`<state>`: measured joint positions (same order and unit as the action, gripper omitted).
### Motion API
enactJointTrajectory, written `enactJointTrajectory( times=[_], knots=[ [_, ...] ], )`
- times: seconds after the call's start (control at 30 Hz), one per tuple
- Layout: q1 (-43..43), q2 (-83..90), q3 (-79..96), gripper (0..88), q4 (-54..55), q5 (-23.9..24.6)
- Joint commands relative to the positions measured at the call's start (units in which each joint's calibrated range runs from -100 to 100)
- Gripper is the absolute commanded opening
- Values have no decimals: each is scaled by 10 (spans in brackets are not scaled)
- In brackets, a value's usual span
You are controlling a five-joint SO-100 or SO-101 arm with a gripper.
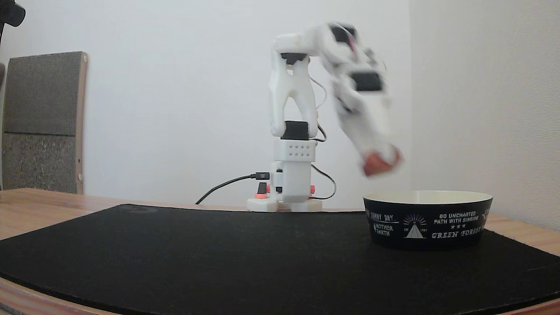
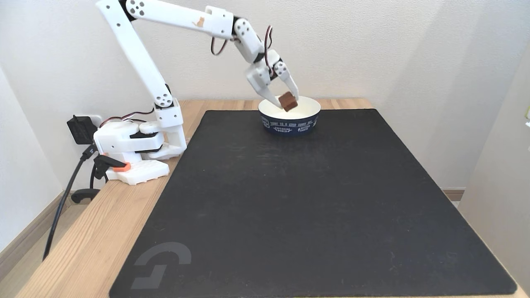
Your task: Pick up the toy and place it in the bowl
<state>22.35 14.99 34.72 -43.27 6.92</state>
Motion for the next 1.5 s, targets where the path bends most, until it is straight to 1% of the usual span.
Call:
enactJointTrajectory(
  times=[0.0,0.03,0.07,0.17,0.2,0.23,0.3,0.37,0.4,0.43,0.5,0.53,0.6,0.63,0.7,0.8,0.97,1.0,1.03,1.13,1.17,1.23,1.47],
  knots=[
    [25,61,111,30,149,-1],
    [26,66,117,53,155,-1],
    [30,68,123,171,148,-1],
    [35,72,127,348,138,-1],
    [35,73,127,379,129,-1],
    [32,74,124,386,114,-1],
    [22,75,124,386,113,2],
    [-7,77,123,386,113,4],
    [-50,101,129,385,111,4],
    [-75,121,137,380,108,4],
    [-119,172,161,316,102,4],
    [-154,238,198,190,99,4],
    [-170,307,248,42,99,0],
    [-176,341,278,4,99,0],
    [-183,427,363,47,99,3],
    [-183,501,434,25,98,3],
    [-175,654,585,22,88,2],
    [-175,683,605,22,75,2],
    [-175,751,647,22,36,1],
    [-164,838,647,22,-64,4],
    [-139,850,647,23,-91,3],
    [-120,847,647,23,-97,4],
    [-117,846,647,24,-111,4]
  ],
)
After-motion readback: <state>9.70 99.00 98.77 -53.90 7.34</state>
